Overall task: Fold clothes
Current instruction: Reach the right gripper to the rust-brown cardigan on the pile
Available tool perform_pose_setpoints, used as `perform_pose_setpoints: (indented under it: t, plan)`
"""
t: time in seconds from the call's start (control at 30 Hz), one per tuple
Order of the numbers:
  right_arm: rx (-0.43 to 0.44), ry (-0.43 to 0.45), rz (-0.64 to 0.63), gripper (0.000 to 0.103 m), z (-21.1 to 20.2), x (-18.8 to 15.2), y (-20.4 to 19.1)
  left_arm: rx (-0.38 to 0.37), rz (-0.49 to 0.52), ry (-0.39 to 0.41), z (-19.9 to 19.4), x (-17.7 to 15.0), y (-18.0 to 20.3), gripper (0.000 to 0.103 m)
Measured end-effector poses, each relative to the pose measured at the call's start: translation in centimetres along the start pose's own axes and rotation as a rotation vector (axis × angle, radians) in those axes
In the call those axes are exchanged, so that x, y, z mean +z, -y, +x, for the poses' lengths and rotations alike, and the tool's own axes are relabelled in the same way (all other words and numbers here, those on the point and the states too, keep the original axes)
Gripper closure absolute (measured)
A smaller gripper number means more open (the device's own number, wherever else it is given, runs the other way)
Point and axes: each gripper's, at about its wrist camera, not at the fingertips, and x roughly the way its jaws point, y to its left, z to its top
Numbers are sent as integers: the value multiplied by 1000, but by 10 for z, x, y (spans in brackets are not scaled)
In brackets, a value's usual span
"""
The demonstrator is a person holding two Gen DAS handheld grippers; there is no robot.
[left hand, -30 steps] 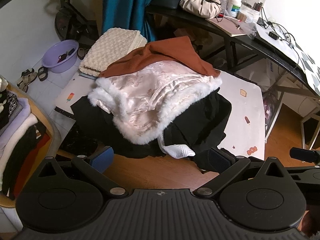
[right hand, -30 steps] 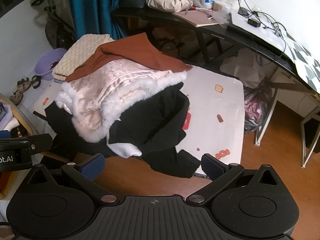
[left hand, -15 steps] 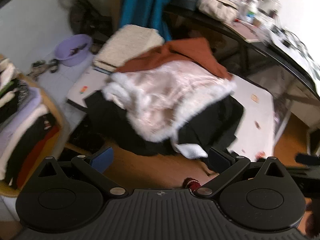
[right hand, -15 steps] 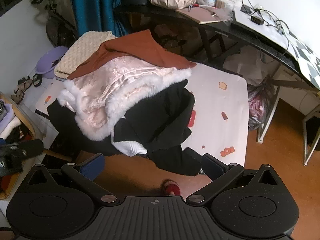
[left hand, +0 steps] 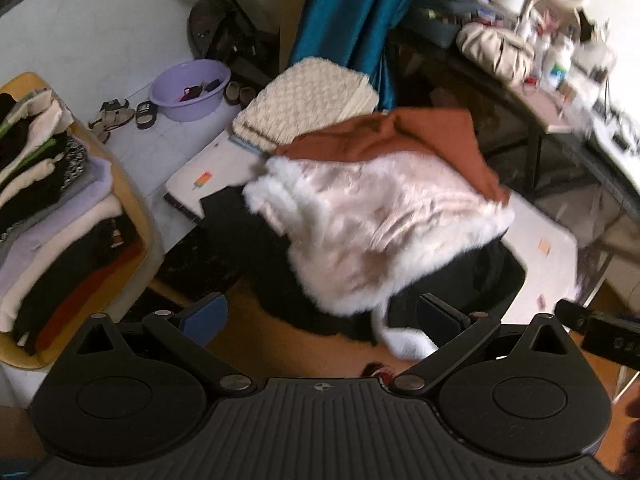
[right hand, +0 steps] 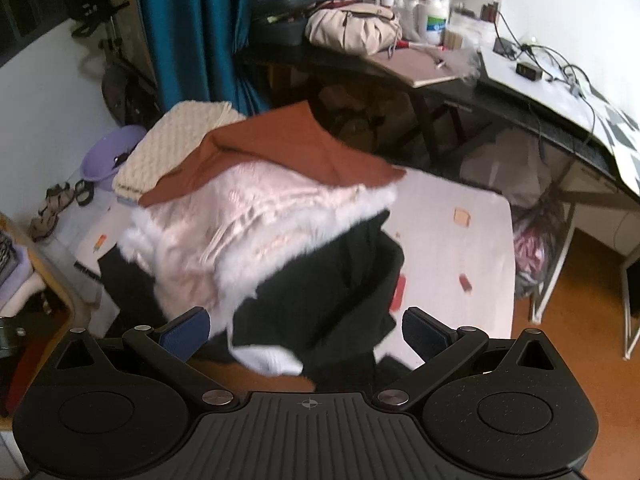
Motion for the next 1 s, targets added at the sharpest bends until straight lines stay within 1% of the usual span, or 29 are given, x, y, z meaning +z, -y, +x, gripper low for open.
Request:
perform_pose_setpoints:
  t: [0.1,0.23,0.3,0.4,0.53,0.63,0.7,0.77,0.83,0.87,0.9,0.97,1.0]
  plan:
    - [7,11,-7,1,15,17,6,-36,-36,14,8,14,2,0]
    - [22,41,-40,1,35,42,12,-46,-41,3,30,35,14,0]
    - [41,59,-69,1,44,55,14,-46,-14,17,38,46,26,0]
    - [60,81,-115,1,60,75,17,-29,70,65,50,63,48,0]
    - [71,122,-151,1,83,103,27,-62,183,119,60,86,79,0]
    - [79,120,-158,1,107,126,36,-55,213,146,66,102,96,0]
    - [82,111,-164,1,125,141,39,-37,205,151,76,111,100,0]
    - [109,93,-166,1,145,157,43,-12,183,142,88,119,100,0]
    - [171,81,-143,1,164,170,49,18,158,127,102,126,97,0]
    - [188,77,-123,1,173,175,51,28,152,103,111,129,95,0]
    - [197,71,-100,1,182,181,54,46,142,61,119,131,92,0]
    - [220,56,-62,1,200,192,58,89,98,-47,139,136,84,0]
    - [247,42,-55,1,210,196,58,98,62,-65,144,135,77,1]
